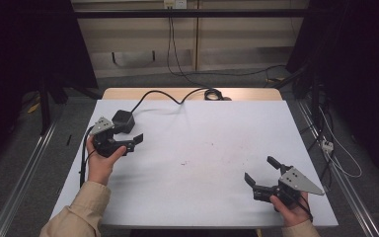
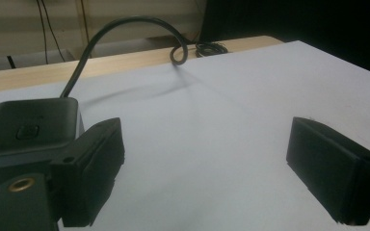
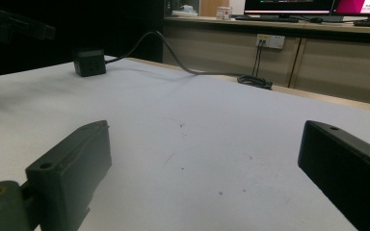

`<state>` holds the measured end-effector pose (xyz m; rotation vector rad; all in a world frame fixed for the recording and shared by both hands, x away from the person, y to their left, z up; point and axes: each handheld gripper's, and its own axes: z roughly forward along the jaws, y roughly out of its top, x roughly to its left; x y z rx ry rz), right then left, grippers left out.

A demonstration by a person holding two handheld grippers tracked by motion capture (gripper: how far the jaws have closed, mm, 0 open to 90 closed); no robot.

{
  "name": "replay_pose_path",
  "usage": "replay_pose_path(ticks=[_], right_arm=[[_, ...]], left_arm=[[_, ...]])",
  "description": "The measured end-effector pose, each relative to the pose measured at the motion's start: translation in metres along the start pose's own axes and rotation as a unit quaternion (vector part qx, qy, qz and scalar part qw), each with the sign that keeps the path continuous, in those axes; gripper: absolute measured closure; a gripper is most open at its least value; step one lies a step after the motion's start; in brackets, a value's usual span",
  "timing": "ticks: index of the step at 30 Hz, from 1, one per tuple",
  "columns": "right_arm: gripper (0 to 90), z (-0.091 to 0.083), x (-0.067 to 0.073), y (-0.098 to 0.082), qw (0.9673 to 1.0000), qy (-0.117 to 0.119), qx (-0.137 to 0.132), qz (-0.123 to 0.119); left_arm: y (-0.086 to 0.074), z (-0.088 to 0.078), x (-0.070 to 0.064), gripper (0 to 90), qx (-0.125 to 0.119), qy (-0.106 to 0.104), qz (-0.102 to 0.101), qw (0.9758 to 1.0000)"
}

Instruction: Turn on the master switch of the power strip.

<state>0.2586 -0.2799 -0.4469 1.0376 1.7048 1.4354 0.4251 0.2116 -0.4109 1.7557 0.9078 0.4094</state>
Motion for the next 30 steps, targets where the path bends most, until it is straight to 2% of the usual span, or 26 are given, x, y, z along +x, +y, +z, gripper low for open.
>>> replay_pose_path(ticks=[17,30], right_arm=[[3.9,-0.001,0.0,0.0,1.0,0.0,0.001,0.0],[3.9,-0.001,0.001,0.0,1.0,0.0,0.003,0.0]], left_arm=[[-0.025,-0.021,-0.012,10.0,0.011,-0.012,0.012,0.9998],[-0.041,-0.036,-0.018,9.1,0.011,-0.016,0.007,0.9998]])
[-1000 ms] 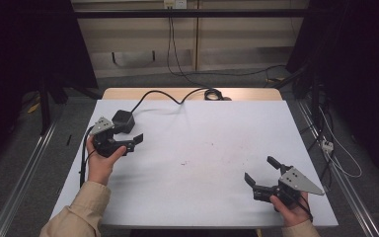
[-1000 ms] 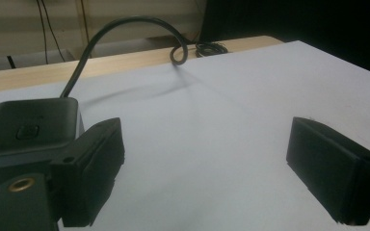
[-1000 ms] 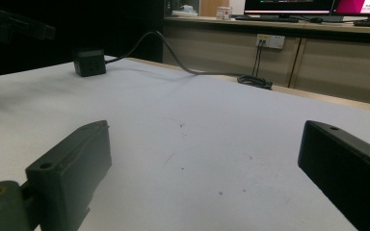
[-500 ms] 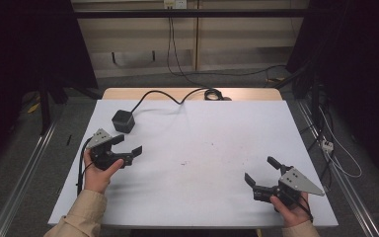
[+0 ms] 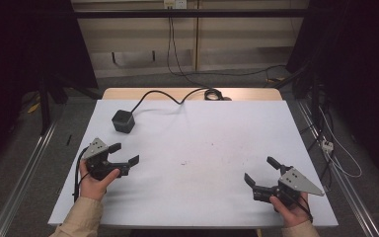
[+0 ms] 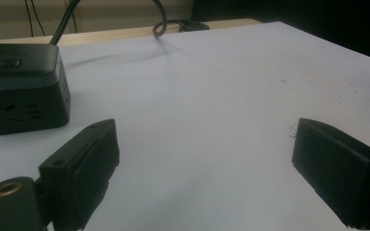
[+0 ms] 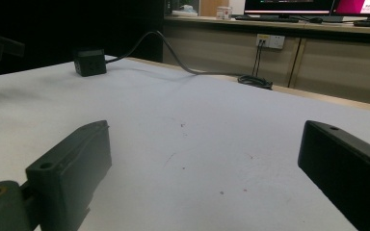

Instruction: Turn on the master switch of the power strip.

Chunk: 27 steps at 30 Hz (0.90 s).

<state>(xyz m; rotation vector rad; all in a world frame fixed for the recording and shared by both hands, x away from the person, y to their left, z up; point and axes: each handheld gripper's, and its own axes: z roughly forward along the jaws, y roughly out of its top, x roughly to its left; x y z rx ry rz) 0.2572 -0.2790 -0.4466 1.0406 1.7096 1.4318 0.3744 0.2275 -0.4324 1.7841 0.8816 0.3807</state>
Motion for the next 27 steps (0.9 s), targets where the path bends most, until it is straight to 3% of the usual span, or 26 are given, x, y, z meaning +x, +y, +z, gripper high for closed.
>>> replay_pose_path(ticks=[27], right_arm=[[3.9,-0.001,-0.001,-0.001,1.0,0.002,0.004,0.004]], left_arm=[[-0.019,-0.015,-0.01,8.6,0.011,-0.004,0.007,0.9999]])
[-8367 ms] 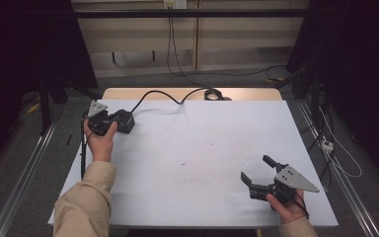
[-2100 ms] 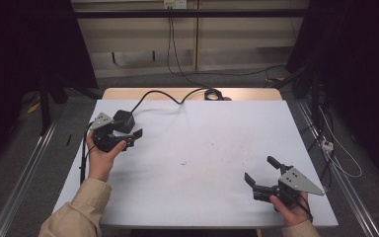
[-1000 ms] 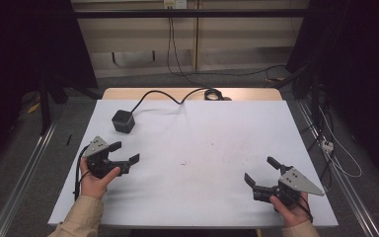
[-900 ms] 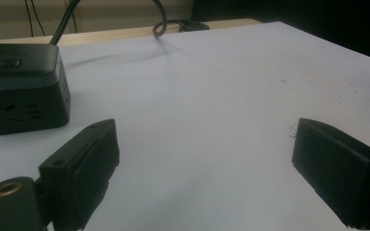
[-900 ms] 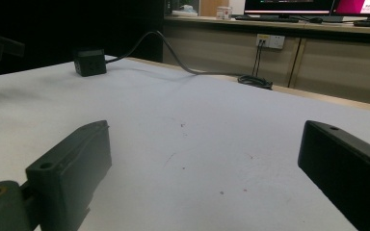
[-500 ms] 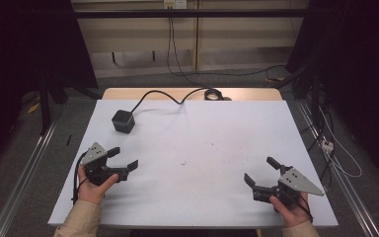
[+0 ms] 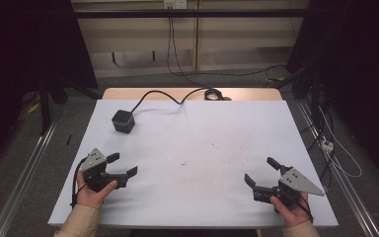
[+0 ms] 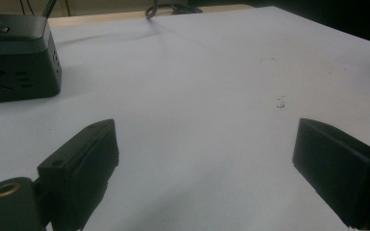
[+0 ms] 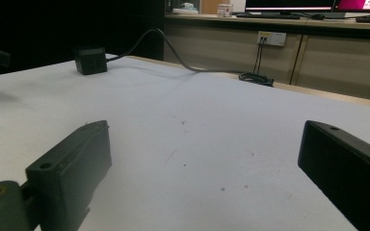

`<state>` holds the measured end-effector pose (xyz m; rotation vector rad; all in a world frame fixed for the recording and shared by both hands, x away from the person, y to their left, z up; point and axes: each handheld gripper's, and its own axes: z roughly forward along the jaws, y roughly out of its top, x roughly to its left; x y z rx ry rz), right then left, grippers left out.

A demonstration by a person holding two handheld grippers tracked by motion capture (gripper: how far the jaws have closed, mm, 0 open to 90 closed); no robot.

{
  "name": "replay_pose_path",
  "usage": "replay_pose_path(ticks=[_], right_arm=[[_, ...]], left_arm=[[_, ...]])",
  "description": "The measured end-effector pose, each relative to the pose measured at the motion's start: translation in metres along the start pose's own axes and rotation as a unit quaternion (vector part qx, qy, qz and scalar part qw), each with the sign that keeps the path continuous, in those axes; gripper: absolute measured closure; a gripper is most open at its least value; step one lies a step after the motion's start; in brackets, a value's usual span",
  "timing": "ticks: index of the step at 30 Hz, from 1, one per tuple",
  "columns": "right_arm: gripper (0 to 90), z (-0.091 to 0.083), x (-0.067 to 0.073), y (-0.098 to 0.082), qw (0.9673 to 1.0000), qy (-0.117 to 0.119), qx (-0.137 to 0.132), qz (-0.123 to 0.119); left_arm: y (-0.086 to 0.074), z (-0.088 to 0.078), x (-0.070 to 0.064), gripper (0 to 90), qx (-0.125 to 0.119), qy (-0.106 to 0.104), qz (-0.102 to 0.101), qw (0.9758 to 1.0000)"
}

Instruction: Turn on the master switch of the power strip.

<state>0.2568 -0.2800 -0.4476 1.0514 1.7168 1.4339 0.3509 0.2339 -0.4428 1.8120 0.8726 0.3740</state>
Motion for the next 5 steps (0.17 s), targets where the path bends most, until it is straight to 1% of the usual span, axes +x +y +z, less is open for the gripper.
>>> replay_pose_path(ticks=[2,3,5], right_arm=[[3.9,0.0,-0.0002,-0.0001,1.0,0.0,0.0,0.0],[3.9,0.0001,-0.0003,-0.0001,1.0,0.0,0.0,0.0],[3.9,0.0001,-0.0006,-0.0004,1.0,0.001,0.001,0.0]], left_arm=[[-0.0009,-0.0009,-0.0009,8.6,-0.001,0.001,-0.003,1.0],[-0.0012,-0.0016,-0.0006,8.6,-0.001,0.001,0.001,1.0],[-0.0018,-0.0022,-0.0009,8.4,0.001,0.002,0.0,1.0]])
